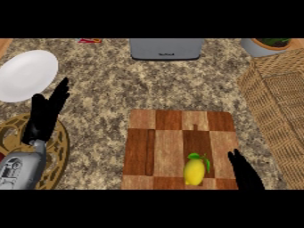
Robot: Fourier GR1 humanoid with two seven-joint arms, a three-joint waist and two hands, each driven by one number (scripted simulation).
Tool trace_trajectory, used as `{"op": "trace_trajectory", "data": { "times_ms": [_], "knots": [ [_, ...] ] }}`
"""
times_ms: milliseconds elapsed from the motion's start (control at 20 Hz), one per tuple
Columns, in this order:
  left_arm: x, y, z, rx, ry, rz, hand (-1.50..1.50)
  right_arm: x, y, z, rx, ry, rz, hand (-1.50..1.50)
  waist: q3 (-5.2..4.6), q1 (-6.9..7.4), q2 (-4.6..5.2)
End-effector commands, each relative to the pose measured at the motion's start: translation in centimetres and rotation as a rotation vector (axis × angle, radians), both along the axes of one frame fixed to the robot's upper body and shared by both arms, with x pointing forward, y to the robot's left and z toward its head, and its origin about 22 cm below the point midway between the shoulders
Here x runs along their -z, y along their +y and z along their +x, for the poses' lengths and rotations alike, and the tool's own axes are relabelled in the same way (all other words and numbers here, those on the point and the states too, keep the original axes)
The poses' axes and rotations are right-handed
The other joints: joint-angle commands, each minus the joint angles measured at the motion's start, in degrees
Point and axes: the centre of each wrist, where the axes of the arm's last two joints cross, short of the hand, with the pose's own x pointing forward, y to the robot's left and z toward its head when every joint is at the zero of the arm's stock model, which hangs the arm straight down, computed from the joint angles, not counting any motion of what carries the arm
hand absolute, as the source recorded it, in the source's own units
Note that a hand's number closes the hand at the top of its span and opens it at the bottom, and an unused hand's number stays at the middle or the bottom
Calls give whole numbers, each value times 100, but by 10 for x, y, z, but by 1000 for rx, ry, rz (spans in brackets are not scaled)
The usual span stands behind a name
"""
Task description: Pick the lemon from the cutting board and place it in the basket
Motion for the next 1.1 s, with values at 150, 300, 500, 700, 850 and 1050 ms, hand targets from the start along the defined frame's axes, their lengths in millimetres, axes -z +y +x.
{"op": "trace_trajectory", "data": {
  "times_ms": [150, 300, 500, 700, 850, 1050],
  "knots": [
    [-5, 18, 9, 6, -3, -5, 0, 25, 9, 18, -5, -19, -12, -150, 0, -1, 3],
    [0, -3, -10, 5, -6, 2, 0, 23, 22, 37, -10, -4, -24, -150, 0, 25, 1],
    [-14, 5, 6, -12, -14, 5, 0, 29, 16, 34, -23, -10, -20, -150, 0, 5, 1],
    [-12, 33, 1, -7, -17, -15, 0, 50, 18, 47, -4, -18, 6, -150, 1, 17, 2],
    [-11, 13, -8, 5, -16, 14, 0, 38, 20, 57, 7, 0, 2, -150, 0, 24, 0],
    [0, -6, -6, 1, 11, 4, 0, 48, 26, 29, -16, 48, -1, -150, 0, 2, -1]
  ]
}}
